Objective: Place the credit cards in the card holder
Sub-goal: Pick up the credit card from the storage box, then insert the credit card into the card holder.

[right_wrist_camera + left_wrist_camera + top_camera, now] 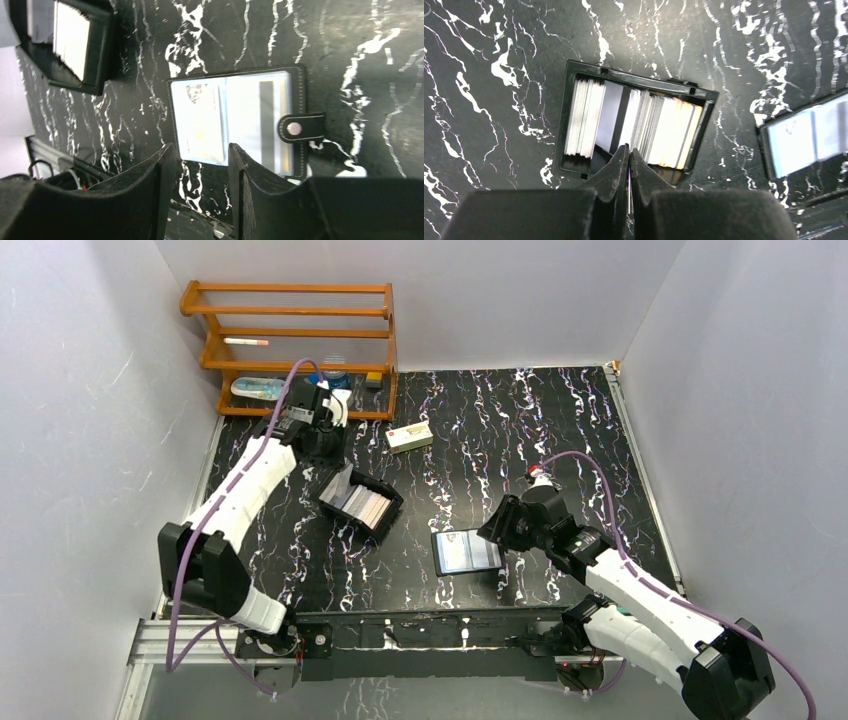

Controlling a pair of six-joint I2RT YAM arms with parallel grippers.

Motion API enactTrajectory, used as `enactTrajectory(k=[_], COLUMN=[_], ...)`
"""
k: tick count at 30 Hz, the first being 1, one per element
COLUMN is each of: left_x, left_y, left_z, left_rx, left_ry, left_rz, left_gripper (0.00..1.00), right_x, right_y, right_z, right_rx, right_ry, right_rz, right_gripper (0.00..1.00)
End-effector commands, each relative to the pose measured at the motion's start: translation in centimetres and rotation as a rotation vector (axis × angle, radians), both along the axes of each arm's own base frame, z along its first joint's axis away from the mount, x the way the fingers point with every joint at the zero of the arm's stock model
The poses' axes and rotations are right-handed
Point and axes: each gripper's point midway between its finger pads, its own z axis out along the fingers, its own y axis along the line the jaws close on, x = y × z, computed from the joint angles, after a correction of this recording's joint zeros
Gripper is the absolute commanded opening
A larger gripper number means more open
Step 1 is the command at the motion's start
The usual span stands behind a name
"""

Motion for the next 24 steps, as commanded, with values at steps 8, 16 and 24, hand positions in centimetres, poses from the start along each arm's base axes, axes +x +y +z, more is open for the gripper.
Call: enactTrajectory(k=[8,16,24], left_x=[-3.0,-4.4,-6.4], left_y=[-7.1,-9.9,-13.5], left_z=[8.1,8.6,6.1], left_rx=[-0.52,-0.717,-0.846], left_ry=[-0.115,-0.043,0.053], left_rz=[-0.079,-0.071,-0.065], left_gripper=[0.0,0.0,0.0], right_x=[1.4,0.3,-0.9], right_y=[-3.2,-2.8,-1.6], right_z=[0.6,-3.0,-5.2], right_rx=[-0.145,-0.16,-0.148], right_ry=[-0.032,0.039,0.117], right_rz=[-0.137,-0.089,-0.006], right_gripper=[0.51,0.52,0.52])
